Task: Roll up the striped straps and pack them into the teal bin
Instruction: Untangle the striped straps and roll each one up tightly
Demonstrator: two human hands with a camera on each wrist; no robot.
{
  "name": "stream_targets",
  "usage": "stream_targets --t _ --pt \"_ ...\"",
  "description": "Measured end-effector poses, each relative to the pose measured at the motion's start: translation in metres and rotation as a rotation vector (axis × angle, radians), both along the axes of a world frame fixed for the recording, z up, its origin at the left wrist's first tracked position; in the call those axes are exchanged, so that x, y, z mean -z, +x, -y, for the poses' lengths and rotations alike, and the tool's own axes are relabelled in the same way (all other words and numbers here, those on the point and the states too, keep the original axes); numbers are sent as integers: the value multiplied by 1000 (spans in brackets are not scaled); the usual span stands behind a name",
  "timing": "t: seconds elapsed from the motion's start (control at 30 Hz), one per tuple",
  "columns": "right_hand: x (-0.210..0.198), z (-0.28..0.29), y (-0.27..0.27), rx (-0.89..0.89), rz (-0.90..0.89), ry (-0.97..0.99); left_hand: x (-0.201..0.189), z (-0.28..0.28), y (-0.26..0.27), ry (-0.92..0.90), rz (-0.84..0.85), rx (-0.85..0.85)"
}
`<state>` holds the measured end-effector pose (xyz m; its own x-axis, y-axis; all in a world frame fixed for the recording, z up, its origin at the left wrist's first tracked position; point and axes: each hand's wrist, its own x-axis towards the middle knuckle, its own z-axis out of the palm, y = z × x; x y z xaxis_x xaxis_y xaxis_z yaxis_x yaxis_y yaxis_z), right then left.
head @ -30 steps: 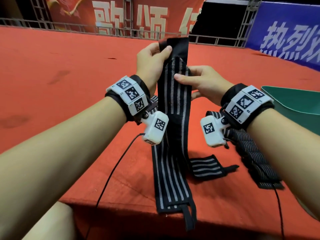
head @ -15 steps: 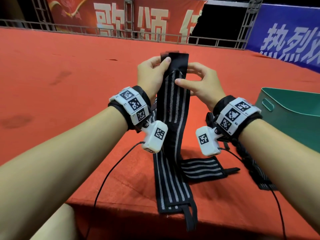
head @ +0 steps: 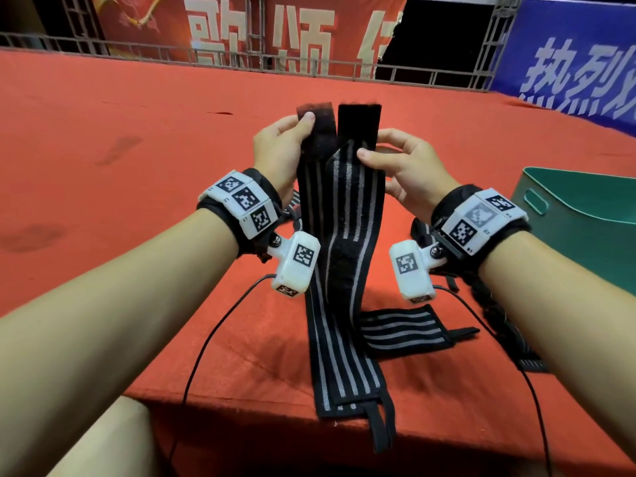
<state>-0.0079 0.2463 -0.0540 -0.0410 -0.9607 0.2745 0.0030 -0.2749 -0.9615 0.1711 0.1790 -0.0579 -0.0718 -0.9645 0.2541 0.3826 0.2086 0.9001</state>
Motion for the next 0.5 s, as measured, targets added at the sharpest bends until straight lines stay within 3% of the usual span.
stream_targets --t 0.5 --pt "12 2 7 38 -20 63 15 -18 -8 -62 132 114"
